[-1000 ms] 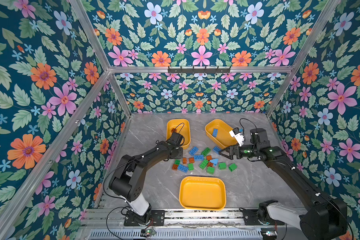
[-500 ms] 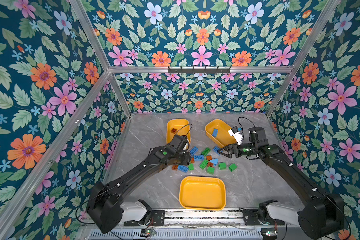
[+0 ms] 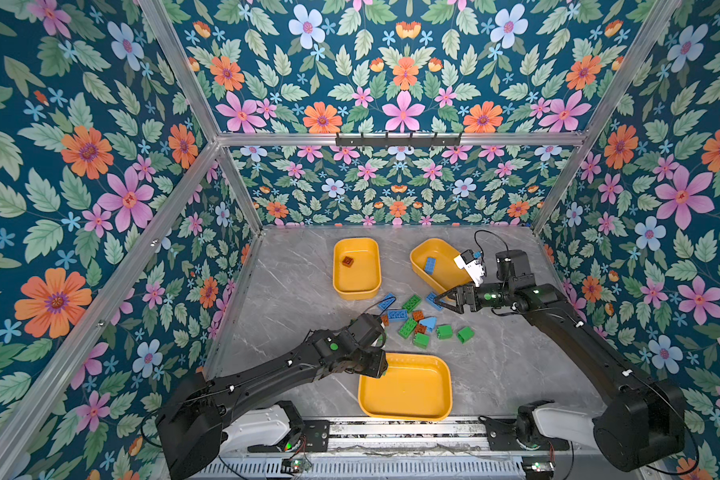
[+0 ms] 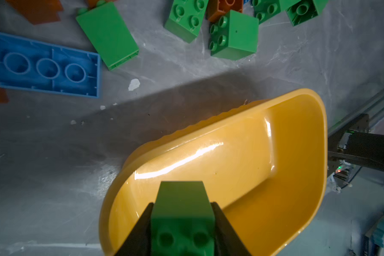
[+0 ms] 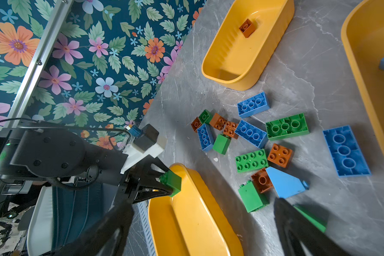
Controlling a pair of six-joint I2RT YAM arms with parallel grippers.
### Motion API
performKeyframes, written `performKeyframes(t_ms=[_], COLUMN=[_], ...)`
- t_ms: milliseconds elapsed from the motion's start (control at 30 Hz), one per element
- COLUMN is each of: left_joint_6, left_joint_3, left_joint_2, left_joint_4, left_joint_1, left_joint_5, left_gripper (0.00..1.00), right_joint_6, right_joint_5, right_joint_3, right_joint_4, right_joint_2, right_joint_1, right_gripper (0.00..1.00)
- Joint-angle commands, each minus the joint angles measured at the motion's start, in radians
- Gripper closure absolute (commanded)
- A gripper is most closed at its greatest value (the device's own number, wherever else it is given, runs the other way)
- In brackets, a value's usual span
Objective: Sort the legos into containers by color
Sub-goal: 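Lower the green brick into the bin nearest the robot, release, then grasp another green brick with the left gripper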
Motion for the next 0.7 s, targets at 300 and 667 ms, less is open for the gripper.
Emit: performKeyframes(t_ms=[300, 667], left_joint_6=[0.057, 0.216], left_joint_3=[0.220, 0.250], left_joint_2=[0.055, 0.221], left_joint_4=[-0.179, -0.088], left_joint_1=[0.095, 0.334], left_joint_5=[-0.202, -0.270], left_gripper=[0.36, 0.38], right_joint_6=[0.001, 0.038], right_joint_5=[-0.003, -0.020], right_joint_3=[0.001, -0.008], right_joint_4=[-0.008, 0.027], right_joint_2=[-0.014, -0.005], right_joint_1=[0.000, 0.000], right_gripper=[0.01, 0.01])
